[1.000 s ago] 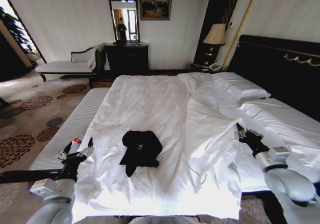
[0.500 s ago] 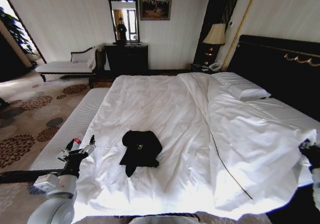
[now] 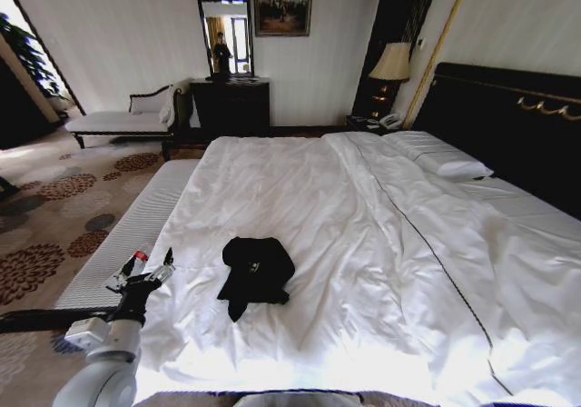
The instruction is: Fold the clothes on the bed.
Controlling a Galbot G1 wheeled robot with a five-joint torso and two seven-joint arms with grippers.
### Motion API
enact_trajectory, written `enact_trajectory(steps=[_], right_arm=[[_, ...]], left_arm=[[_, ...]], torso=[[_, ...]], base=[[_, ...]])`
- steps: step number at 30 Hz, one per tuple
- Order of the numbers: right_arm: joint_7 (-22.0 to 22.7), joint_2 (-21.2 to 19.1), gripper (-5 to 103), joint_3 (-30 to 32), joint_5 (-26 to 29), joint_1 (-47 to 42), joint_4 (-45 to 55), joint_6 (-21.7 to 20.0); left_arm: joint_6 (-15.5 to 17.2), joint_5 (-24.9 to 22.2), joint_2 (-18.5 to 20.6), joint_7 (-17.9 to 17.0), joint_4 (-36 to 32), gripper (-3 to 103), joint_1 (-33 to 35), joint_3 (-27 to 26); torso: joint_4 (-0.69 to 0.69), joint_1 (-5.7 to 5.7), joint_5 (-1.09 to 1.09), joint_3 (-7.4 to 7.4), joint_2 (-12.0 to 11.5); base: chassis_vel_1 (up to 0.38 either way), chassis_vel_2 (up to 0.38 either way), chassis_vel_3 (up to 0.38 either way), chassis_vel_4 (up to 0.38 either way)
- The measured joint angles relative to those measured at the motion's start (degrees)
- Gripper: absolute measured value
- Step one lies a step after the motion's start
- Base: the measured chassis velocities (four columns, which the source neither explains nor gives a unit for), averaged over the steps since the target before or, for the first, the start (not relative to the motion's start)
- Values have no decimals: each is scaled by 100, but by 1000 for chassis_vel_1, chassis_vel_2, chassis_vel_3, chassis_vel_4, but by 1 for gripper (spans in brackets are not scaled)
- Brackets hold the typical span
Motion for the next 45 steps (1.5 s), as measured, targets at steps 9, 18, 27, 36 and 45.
enact_trajectory(steps=[9,18,27,36,45], right_arm=[[2,-404,1,-111,4,358,-1282,457],[-11,-580,1,-187,-61,566,-2158,601],[151,-493,9,-231,-166,805,-2216,394],[222,-351,46,-75,-332,612,-2163,423],[234,-171,80,-28,-333,389,-1510,497]], left_arm=[[-135,-13,-53,129,12,99,193,-65],[-111,25,-60,103,-20,99,125,7],[-69,39,-47,65,-71,99,91,49],[-63,38,2,63,-72,99,96,68],[-31,34,84,29,-91,99,77,69]], torso=[[2,0,0,0,-1],[2,0,-3,0,0],[-16,0,-8,0,0],[-4,-2,-5,-1,0],[-2,-2,-4,0,0]], base=[[0,0,0,0],[0,0,0,0],[0,0,0,0],[0,0,0,0],[0,0,0,0]])
